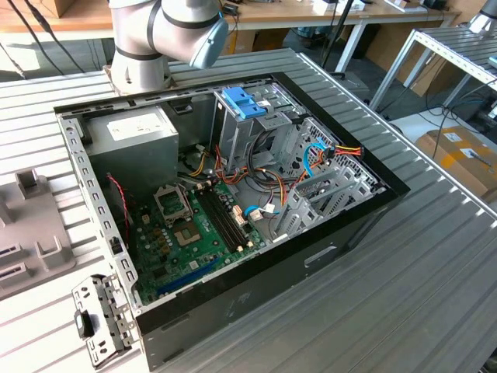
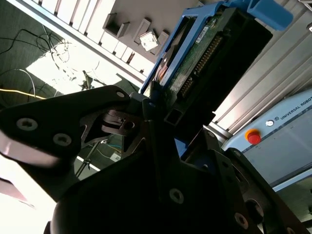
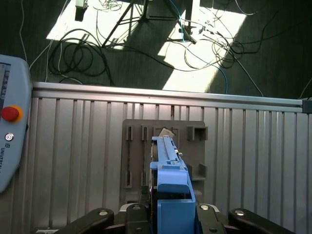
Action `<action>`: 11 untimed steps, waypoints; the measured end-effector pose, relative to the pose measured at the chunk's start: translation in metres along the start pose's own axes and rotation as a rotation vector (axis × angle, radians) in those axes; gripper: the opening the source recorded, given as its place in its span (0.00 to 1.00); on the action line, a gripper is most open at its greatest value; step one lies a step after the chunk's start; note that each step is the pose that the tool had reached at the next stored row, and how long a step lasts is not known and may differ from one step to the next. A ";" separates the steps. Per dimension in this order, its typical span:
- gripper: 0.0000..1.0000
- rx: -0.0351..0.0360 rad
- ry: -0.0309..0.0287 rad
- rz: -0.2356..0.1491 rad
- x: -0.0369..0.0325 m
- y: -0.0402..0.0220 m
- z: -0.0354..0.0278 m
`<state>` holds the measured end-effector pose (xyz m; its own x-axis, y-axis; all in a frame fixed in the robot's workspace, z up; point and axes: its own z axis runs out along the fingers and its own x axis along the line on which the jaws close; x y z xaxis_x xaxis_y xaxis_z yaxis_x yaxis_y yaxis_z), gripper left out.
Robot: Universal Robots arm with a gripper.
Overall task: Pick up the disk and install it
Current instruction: 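Pick up the disk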
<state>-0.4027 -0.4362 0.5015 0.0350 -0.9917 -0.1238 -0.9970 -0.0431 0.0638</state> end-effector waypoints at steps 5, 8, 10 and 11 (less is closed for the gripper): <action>0.36 0.0001 0.0008 0.000 0.0014 -0.0019 0.0000; 0.36 0.0000 0.0009 0.000 0.0029 -0.0038 -0.0003; 0.36 0.0000 0.0008 0.000 0.0035 -0.0049 -0.0004; 0.36 0.0000 0.0009 0.000 0.0039 -0.0058 -0.0005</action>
<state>-0.3967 -0.4399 0.5011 0.0350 -0.9918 -0.1230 -0.9970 -0.0430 0.0638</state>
